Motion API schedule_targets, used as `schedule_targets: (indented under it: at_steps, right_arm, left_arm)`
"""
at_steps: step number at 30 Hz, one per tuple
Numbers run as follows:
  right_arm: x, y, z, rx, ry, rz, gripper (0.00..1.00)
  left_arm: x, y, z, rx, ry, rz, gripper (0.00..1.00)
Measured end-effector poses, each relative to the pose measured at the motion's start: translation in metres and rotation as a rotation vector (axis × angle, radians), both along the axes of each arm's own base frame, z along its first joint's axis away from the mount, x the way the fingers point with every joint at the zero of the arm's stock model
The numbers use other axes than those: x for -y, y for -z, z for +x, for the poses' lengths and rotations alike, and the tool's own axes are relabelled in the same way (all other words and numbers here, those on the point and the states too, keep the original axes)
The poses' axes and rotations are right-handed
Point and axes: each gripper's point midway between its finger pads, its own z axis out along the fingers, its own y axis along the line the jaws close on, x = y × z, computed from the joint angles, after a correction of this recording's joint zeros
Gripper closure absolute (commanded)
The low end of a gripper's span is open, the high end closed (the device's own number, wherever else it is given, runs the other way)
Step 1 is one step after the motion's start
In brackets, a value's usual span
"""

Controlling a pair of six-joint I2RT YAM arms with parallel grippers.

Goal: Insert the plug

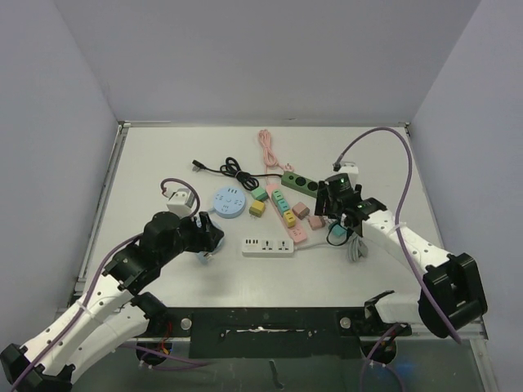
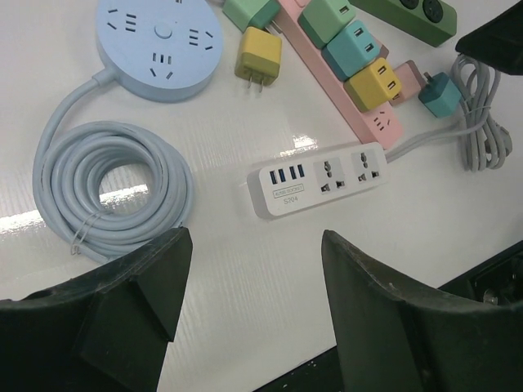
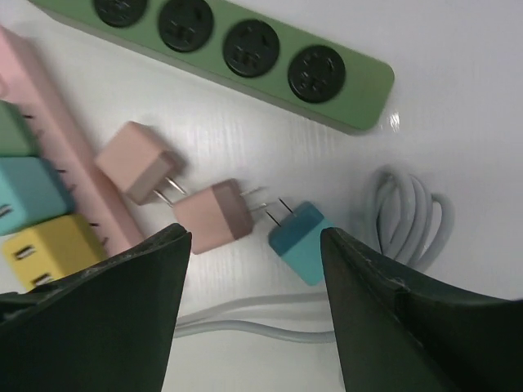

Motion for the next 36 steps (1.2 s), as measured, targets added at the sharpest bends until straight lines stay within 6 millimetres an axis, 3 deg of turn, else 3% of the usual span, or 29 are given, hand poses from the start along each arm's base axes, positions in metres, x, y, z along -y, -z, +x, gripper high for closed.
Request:
schedule_targets:
  at_steps: [2, 7, 13, 21, 25, 30, 36]
  right_arm:
    - [0.018, 0.019, -0.007, -0.052, 0.053, -0.022, 0.36]
    - [0.031, 0.052, -0.02, -0.168, 0.077, -0.054, 0.45]
    - [0.047, 0.078, -0.028, -0.262, 0.12, -0.102, 0.36]
    - [0.052, 0.093, -0.031, -0.307, 0.137, -0.093, 0.33]
    - [0.051, 0.104, -0.03, -0.33, 0.129, -0.052, 0.41]
    - [0.048, 0.105, -0.024, -0.308, 0.122, -0.027, 0.59]
    - [0.048, 0.101, -0.024, -0.285, 0.108, -0.026, 0.61]
  left_arm:
    - [0.001, 0.001, 0.0, -0.004, 0.004, -0.001, 0.37]
    - [0.007, 0.001, 0.0, -0.015, 0.019, -0.016, 0.37]
    - [0.017, -0.002, -0.001, -0.033, 0.038, -0.067, 0.37]
    - [0.042, -0.023, -0.004, -0.03, 0.101, -0.224, 0.37]
    - [0.051, -0.019, -0.005, -0.062, 0.118, -0.27, 0.37]
    - [0.059, -0.016, -0.004, -0.095, 0.115, -0.316, 0.37]
    - [0.068, -0.016, 0.002, -0.114, 0.093, -0.403, 0.37]
